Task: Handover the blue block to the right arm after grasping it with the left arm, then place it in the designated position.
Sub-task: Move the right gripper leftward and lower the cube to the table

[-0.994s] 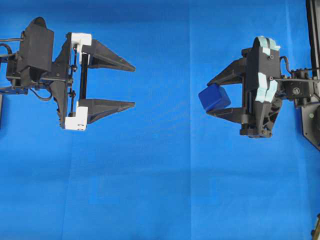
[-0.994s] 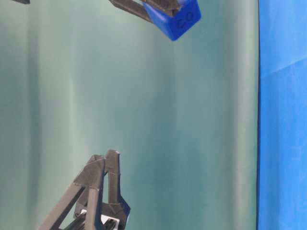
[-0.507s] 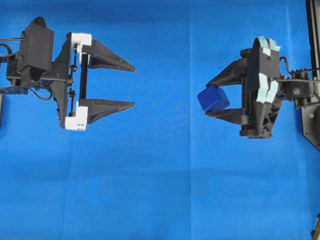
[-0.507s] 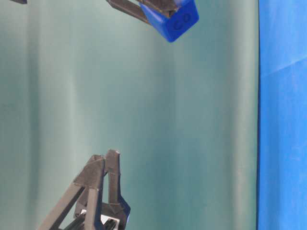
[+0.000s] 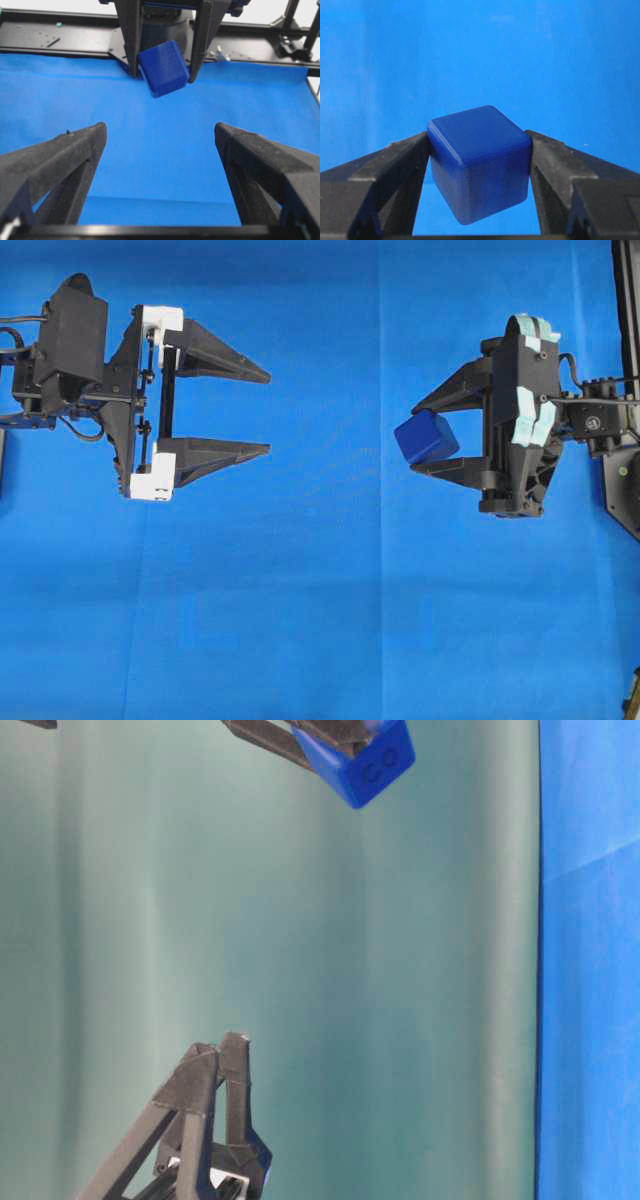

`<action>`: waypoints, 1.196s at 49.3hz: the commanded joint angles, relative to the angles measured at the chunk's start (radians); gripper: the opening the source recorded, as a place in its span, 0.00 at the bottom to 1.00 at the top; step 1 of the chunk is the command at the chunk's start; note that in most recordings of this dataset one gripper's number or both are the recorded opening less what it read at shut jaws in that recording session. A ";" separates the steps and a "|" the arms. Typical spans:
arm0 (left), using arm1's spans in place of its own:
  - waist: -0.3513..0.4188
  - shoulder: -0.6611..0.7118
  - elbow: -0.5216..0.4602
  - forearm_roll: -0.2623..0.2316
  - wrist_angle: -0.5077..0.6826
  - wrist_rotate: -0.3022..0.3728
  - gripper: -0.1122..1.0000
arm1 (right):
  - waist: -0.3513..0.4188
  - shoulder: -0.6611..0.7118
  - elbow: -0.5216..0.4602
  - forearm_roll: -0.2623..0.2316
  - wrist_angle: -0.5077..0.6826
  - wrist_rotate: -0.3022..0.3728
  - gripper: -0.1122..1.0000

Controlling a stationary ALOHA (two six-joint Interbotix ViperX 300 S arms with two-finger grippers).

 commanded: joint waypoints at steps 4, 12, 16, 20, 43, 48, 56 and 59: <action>0.000 -0.011 -0.020 -0.002 -0.005 0.002 0.94 | 0.002 0.012 -0.011 -0.006 -0.032 0.002 0.57; 0.000 -0.011 -0.018 -0.002 -0.005 0.002 0.94 | 0.000 0.084 -0.005 -0.023 -0.132 0.000 0.57; -0.002 -0.011 -0.018 -0.002 -0.005 0.000 0.94 | -0.006 0.133 -0.008 -0.032 -0.192 0.000 0.57; -0.002 -0.011 -0.018 -0.002 -0.005 0.000 0.94 | -0.015 0.198 -0.014 -0.034 -0.261 0.000 0.57; -0.002 -0.011 -0.020 -0.002 -0.005 0.000 0.94 | -0.064 0.505 -0.078 -0.034 -0.508 -0.006 0.57; -0.002 -0.009 -0.020 -0.002 -0.005 0.000 0.94 | -0.069 0.552 -0.098 -0.035 -0.541 -0.011 0.57; -0.002 -0.009 -0.020 -0.002 -0.005 0.000 0.94 | -0.078 0.614 -0.123 -0.043 -0.581 -0.018 0.57; -0.002 -0.009 -0.020 -0.002 -0.005 0.000 0.94 | -0.084 0.634 -0.124 -0.043 -0.601 -0.020 0.57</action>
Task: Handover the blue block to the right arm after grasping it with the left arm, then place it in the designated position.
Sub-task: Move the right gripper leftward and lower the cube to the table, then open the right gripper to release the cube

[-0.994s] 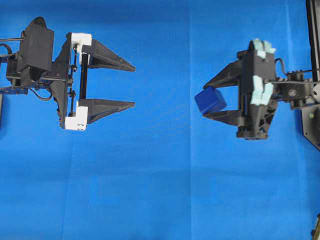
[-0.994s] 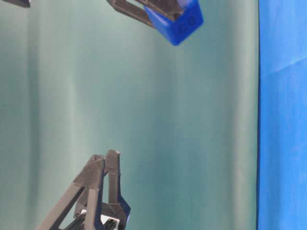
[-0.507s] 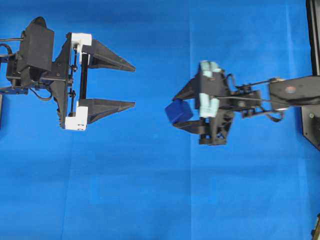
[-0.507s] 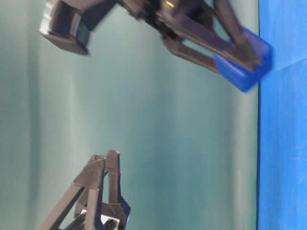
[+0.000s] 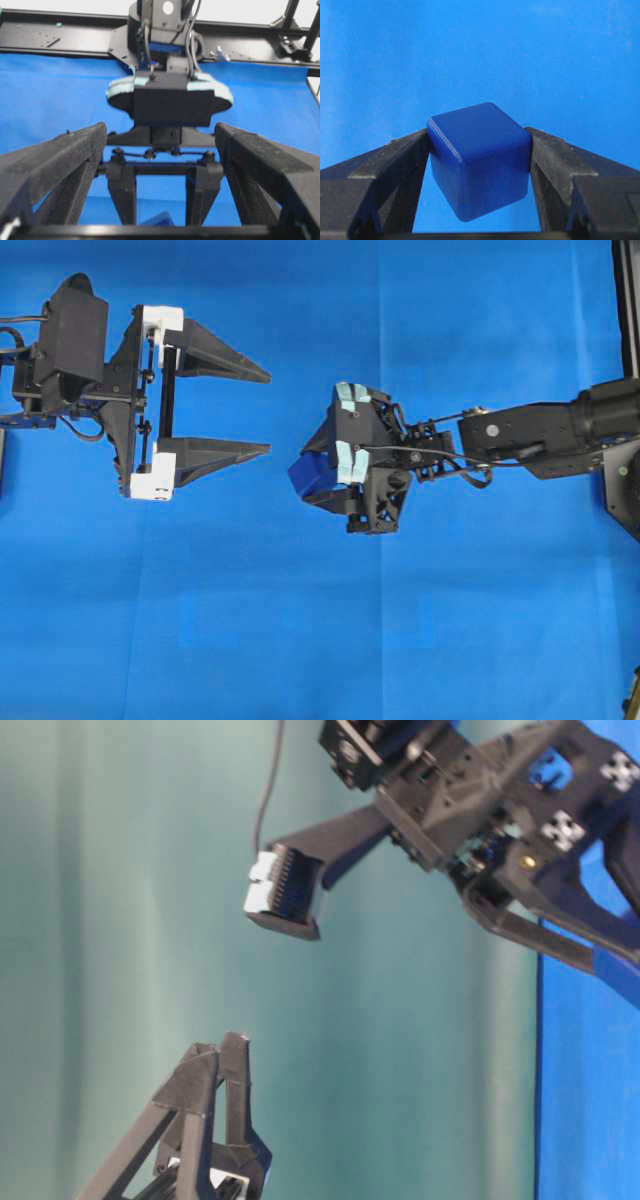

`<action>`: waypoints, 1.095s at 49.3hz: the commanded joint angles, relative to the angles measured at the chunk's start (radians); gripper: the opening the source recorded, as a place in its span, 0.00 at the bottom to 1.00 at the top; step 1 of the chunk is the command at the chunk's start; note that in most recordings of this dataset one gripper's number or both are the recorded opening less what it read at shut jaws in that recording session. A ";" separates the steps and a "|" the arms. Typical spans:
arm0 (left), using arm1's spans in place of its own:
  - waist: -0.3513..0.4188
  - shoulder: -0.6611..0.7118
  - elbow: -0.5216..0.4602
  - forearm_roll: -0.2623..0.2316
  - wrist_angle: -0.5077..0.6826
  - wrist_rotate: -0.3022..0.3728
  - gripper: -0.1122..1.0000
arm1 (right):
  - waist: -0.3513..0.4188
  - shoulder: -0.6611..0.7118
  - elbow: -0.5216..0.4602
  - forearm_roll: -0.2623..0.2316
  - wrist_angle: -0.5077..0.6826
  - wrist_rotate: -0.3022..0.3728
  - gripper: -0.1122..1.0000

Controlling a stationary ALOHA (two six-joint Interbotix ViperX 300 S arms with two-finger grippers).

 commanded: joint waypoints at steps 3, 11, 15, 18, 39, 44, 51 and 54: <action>-0.002 -0.009 -0.020 -0.002 -0.005 0.000 0.94 | -0.017 0.025 -0.026 -0.002 -0.054 -0.003 0.57; -0.002 -0.009 -0.020 -0.002 -0.005 0.000 0.94 | -0.025 0.052 -0.025 -0.003 -0.089 -0.003 0.57; -0.002 -0.009 -0.020 -0.002 -0.005 0.000 0.94 | -0.025 0.058 -0.025 -0.003 -0.097 -0.006 0.57; -0.002 -0.009 -0.020 -0.002 -0.005 0.000 0.94 | -0.025 0.063 -0.025 -0.005 -0.100 -0.006 0.57; -0.002 -0.009 -0.020 -0.002 -0.005 -0.002 0.94 | -0.028 0.084 -0.020 -0.003 -0.123 -0.011 0.57; -0.002 -0.009 -0.021 -0.002 -0.005 -0.002 0.94 | -0.031 0.084 -0.020 -0.002 -0.124 -0.011 0.57; -0.003 -0.009 -0.020 -0.002 -0.005 -0.002 0.94 | -0.034 0.084 -0.021 0.000 -0.127 -0.011 0.57; -0.006 -0.009 -0.021 -0.002 -0.005 -0.002 0.94 | -0.034 0.086 -0.021 0.003 -0.130 -0.011 0.57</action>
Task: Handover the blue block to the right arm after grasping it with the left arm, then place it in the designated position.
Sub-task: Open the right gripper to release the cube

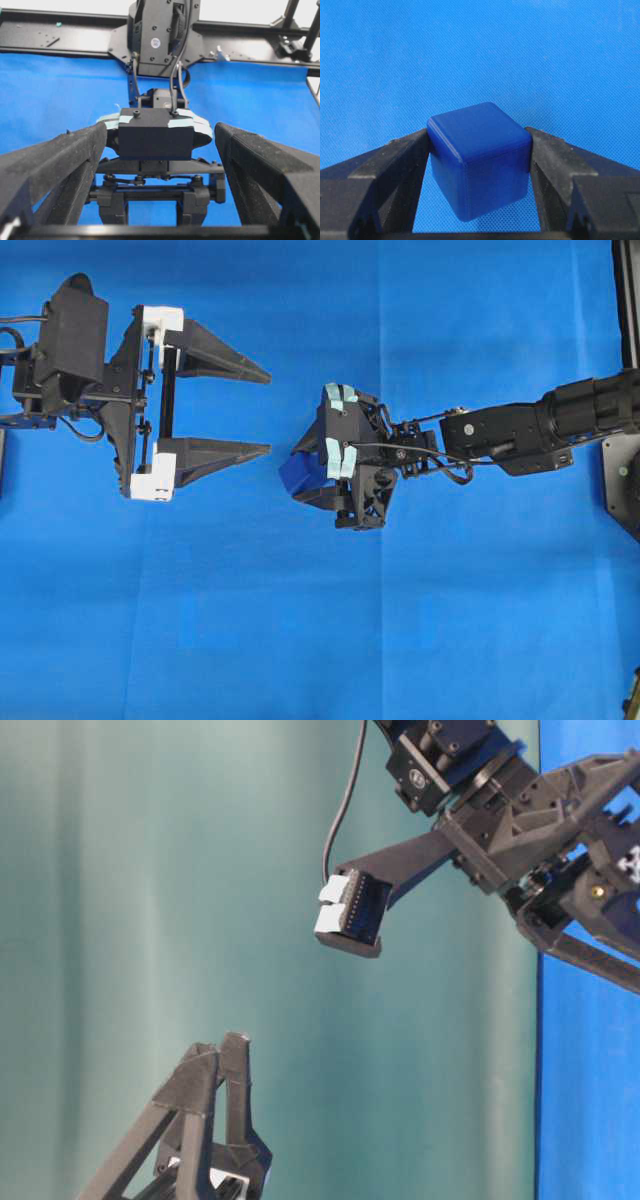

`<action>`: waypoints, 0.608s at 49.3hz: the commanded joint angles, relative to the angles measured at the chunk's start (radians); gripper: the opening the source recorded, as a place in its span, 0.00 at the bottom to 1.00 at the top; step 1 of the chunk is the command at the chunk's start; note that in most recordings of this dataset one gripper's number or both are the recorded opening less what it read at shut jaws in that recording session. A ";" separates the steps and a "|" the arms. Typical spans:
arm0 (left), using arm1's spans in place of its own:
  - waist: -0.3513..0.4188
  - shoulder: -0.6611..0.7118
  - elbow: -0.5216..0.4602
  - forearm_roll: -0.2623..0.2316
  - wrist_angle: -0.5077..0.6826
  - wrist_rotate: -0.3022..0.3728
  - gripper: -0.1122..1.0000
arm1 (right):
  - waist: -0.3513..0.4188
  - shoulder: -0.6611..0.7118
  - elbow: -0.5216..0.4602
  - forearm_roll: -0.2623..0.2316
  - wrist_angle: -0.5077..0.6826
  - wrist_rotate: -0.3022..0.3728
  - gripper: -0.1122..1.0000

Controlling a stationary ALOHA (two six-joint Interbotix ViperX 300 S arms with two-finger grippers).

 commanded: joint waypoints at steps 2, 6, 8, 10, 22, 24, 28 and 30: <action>-0.006 -0.011 -0.021 -0.002 -0.005 0.000 0.94 | -0.003 -0.012 -0.018 0.006 -0.012 -0.002 0.57; -0.011 -0.011 -0.021 -0.002 -0.005 0.000 0.94 | -0.003 -0.011 -0.021 0.009 -0.014 -0.002 0.57; -0.012 -0.011 -0.021 -0.002 -0.005 0.000 0.94 | -0.003 -0.009 -0.023 0.009 -0.014 -0.002 0.58; -0.014 -0.011 -0.020 -0.002 -0.005 0.000 0.94 | -0.003 -0.009 -0.023 0.011 -0.017 -0.002 0.65; -0.015 -0.011 -0.020 -0.002 -0.006 0.000 0.94 | -0.006 -0.009 -0.025 0.018 -0.026 -0.002 0.84; -0.015 -0.011 -0.020 -0.002 -0.005 0.000 0.94 | -0.006 -0.009 -0.025 0.020 -0.026 -0.002 0.81; -0.017 -0.012 -0.020 -0.002 -0.005 0.000 0.94 | -0.006 -0.009 -0.025 0.020 -0.026 -0.002 0.79; -0.017 -0.012 -0.018 -0.002 -0.005 0.000 0.94 | -0.006 -0.009 -0.025 0.018 -0.026 -0.002 0.79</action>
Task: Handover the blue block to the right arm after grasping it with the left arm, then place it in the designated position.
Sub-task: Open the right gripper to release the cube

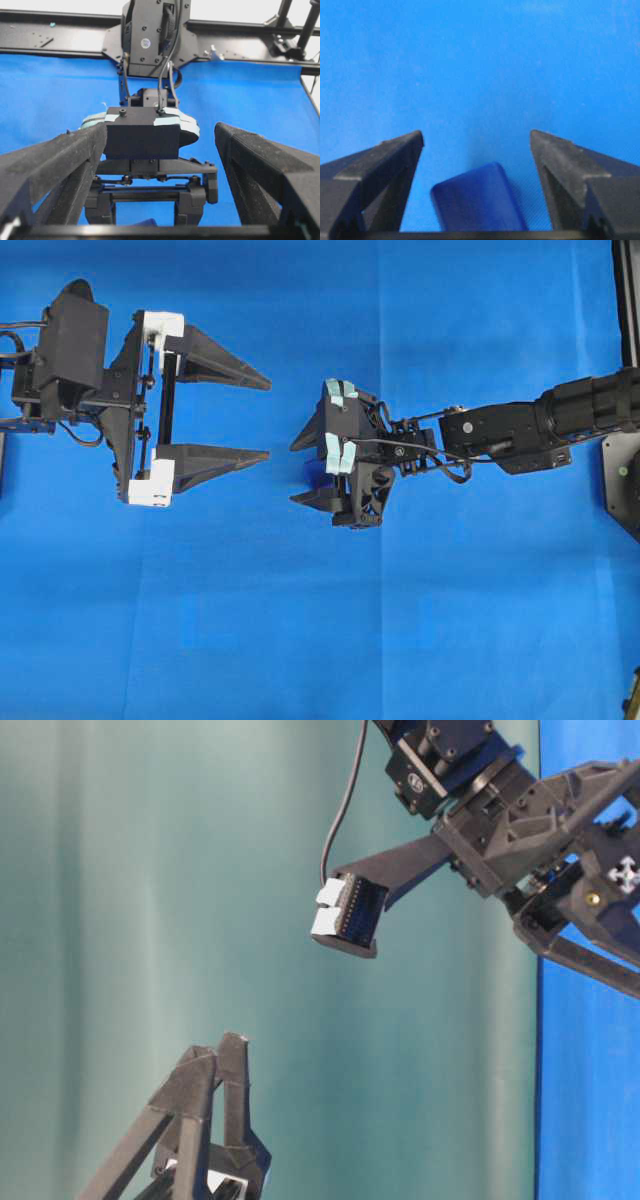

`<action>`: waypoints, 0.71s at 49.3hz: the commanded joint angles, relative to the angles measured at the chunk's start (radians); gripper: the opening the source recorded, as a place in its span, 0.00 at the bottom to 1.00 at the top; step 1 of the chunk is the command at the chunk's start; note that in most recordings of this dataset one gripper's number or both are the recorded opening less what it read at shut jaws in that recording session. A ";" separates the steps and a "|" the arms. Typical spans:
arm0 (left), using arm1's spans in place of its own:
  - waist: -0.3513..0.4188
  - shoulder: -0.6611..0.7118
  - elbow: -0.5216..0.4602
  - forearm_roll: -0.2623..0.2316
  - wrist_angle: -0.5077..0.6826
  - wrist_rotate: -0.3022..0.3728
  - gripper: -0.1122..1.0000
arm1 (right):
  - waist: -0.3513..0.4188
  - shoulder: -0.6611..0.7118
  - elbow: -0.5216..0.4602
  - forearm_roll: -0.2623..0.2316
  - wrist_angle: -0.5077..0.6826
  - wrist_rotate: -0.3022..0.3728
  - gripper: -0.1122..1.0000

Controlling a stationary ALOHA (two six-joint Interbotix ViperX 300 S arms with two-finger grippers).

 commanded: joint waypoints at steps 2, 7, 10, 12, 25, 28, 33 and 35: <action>-0.003 -0.011 -0.018 -0.002 -0.005 0.002 0.94 | -0.002 -0.015 -0.021 0.003 -0.012 -0.002 0.79; -0.005 -0.014 -0.017 -0.002 -0.005 0.000 0.94 | -0.002 -0.014 -0.021 0.003 -0.012 -0.002 0.79; -0.005 -0.014 -0.017 -0.002 -0.005 0.002 0.94 | -0.002 -0.018 -0.021 0.002 -0.012 0.000 0.79; -0.005 -0.014 -0.017 0.000 -0.005 0.000 0.94 | -0.002 -0.023 -0.021 0.003 -0.009 0.002 0.79; -0.005 -0.015 -0.017 -0.002 -0.005 0.005 0.94 | 0.000 -0.135 0.012 0.003 0.051 0.006 0.79; -0.003 -0.015 -0.017 -0.002 -0.005 0.005 0.94 | 0.002 -0.183 0.023 0.002 0.084 0.006 0.79; -0.005 -0.015 -0.017 -0.002 -0.005 0.005 0.94 | 0.003 -0.258 0.040 0.002 0.135 0.006 0.79; -0.005 -0.015 -0.017 -0.002 -0.005 0.005 0.94 | 0.003 -0.288 0.048 0.002 0.153 0.006 0.79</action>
